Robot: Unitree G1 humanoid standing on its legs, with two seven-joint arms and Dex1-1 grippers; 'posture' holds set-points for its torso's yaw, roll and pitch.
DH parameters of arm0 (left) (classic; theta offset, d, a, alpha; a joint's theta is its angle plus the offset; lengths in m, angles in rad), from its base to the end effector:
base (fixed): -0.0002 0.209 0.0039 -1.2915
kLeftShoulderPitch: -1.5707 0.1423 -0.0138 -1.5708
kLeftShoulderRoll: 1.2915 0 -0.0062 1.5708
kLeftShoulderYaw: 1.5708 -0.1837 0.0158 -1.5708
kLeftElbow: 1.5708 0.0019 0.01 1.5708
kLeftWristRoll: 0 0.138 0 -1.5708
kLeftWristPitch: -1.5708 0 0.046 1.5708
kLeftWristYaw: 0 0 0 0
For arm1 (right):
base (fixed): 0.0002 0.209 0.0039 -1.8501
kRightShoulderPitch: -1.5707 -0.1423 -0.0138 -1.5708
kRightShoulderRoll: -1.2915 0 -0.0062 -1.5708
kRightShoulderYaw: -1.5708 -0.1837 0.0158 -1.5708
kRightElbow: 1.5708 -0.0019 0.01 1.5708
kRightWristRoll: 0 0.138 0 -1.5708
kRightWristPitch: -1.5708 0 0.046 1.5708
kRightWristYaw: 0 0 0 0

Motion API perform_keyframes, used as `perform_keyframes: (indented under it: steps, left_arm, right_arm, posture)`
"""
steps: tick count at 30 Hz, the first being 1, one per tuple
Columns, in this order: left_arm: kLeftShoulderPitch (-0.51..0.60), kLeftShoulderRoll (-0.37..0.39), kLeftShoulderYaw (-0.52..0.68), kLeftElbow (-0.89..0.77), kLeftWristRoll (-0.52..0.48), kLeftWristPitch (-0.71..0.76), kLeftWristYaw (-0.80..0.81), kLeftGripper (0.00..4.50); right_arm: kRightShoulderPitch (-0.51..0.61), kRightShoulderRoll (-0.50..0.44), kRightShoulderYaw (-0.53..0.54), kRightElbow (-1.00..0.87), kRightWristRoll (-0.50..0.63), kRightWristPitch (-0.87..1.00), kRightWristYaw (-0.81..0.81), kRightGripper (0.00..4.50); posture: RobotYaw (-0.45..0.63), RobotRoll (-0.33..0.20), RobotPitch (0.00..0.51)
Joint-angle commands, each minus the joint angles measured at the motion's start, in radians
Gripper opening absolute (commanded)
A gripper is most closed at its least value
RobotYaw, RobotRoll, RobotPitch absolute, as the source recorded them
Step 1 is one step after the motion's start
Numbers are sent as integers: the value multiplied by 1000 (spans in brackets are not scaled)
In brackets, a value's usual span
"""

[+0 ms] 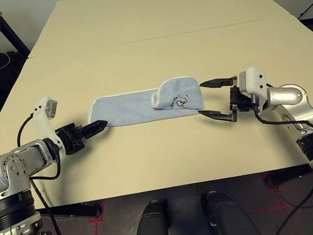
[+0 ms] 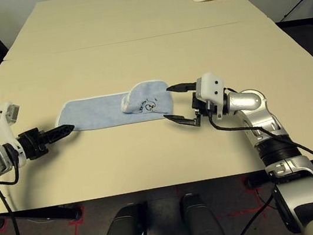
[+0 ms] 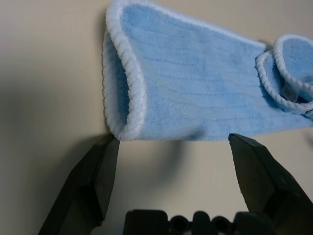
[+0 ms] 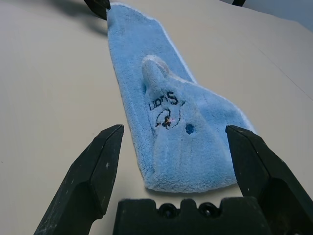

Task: Fold the towel and set it aside.

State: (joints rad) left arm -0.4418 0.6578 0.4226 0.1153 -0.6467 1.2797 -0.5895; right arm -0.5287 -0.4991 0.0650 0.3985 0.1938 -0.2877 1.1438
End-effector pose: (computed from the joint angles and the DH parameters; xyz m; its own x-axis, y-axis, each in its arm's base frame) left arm 0.2414 0.3058 0.1558 0.7586 -0.4835 -0.4368 0.2360 0.8287 -0.5075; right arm 0.2944 -0.2244 0.1368 0.4065 0.9063 -0.1154 -0.8210 0.3069 -0.4815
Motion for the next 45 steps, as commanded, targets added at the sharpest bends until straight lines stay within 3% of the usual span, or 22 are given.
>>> perform_keyframes:
  steps: [1, 32, 36, 45]
  left_arm:
    - [-23, -20, 22, 65, -9, -2, 17, 4500]
    - [-79, -68, 80, 152, 7, -95, 164, 4500]
    - [-80, -63, 74, 164, 7, -103, 172, 3562]
    - [-80, -68, 67, 170, 0, -105, 175, 23]
  right_arm:
    - [10, -11, 5, -12, -7, 2, -7, 4475]
    - [24, -15, 10, -31, -17, 10, -40, 4475]
    - [24, -14, 10, -30, -17, 9, -43, 4500]
    - [23, -22, 7, -26, -18, 7, -45, 4500]
  posture:
    - [104, 0, 109]
    - [93, 0, 104]
    - [92, 0, 105]
    - [89, 0, 102]
